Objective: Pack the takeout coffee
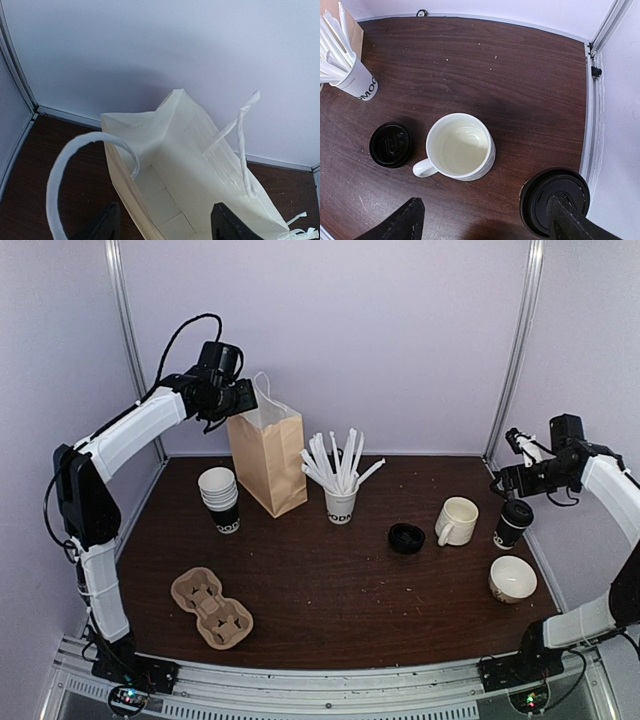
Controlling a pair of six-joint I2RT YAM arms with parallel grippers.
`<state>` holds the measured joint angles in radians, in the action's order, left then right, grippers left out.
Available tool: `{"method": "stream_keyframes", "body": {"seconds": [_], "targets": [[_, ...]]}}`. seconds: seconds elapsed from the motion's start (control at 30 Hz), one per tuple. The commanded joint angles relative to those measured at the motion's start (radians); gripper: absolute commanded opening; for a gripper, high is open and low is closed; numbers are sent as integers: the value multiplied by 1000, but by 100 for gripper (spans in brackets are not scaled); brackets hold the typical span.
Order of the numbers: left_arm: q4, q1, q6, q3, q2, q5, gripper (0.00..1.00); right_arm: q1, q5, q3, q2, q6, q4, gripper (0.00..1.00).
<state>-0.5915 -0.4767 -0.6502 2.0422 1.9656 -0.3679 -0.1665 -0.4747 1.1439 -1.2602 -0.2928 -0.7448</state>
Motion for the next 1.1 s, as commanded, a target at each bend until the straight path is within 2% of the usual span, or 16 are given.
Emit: {"method": "stream_keyframes", "body": {"seconds": [0.0, 0.17, 0.33, 0.5, 0.63, 0.7, 0.77, 0.87, 1.07], "targets": [[-38, 8, -67, 50, 21, -44, 64, 4, -33, -23, 33, 12, 42, 88], [-68, 11, -75, 73, 56, -49, 62, 5, -38, -38, 26, 8, 53, 88], [-100, 22, -85, 104, 100, -22, 51, 5, -45, -44, 21, 4, 56, 88], [-92, 24, -82, 103, 101, -24, 33, 5, -48, -48, 16, 1, 60, 87], [-65, 24, -67, 98, 88, -26, 22, 4, -52, -52, 14, 0, 63, 87], [-57, 24, -59, 99, 84, -25, 9, 4, -54, -52, 11, -2, 64, 87], [-45, 24, -50, 99, 74, -31, 2, 4, -54, -54, 8, -2, 65, 87], [-3, 24, -14, 90, 49, -52, 0, 4, -54, -56, 5, -5, 65, 87], [180, 24, 89, 47, -20, -33, 0, 4, -54, -65, 11, -9, 65, 87]]}}
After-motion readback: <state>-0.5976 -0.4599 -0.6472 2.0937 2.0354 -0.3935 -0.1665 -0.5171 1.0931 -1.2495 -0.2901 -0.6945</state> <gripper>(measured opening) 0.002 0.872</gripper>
